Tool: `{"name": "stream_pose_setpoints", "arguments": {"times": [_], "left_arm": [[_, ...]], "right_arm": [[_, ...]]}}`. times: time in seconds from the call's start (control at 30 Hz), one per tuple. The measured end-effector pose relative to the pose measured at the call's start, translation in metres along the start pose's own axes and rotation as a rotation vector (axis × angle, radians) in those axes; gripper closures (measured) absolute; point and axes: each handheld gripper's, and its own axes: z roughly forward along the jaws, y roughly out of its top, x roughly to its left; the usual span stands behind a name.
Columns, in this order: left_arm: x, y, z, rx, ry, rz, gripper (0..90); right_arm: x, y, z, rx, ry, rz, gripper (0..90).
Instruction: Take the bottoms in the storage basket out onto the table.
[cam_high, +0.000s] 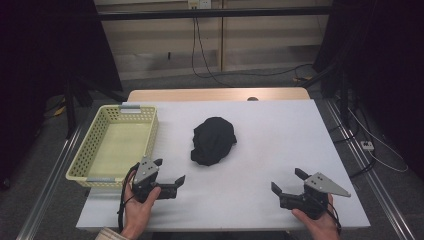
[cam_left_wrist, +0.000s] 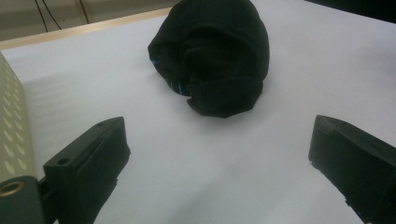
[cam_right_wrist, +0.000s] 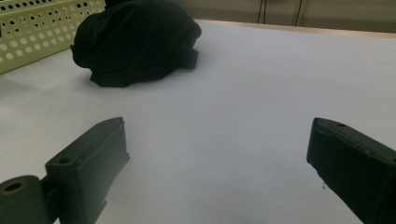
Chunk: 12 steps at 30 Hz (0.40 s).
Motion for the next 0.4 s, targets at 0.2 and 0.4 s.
{"name": "stream_pose_setpoints", "arguments": {"times": [0.2,0.4], "left_arm": [[-0.0024,0.0033,-0.0005,-0.024,0.019,0.02,4.5],[-0.0033,0.0022,0.0029,0.004,0.012,0.038,4.0]], "right_arm": [[-0.0001,0.0002,-0.0011,-0.002,0.006,-0.005,5.2],[-0.0002,0.0004,-0.0004,0.0,0.01,-0.005,5.2]]}}
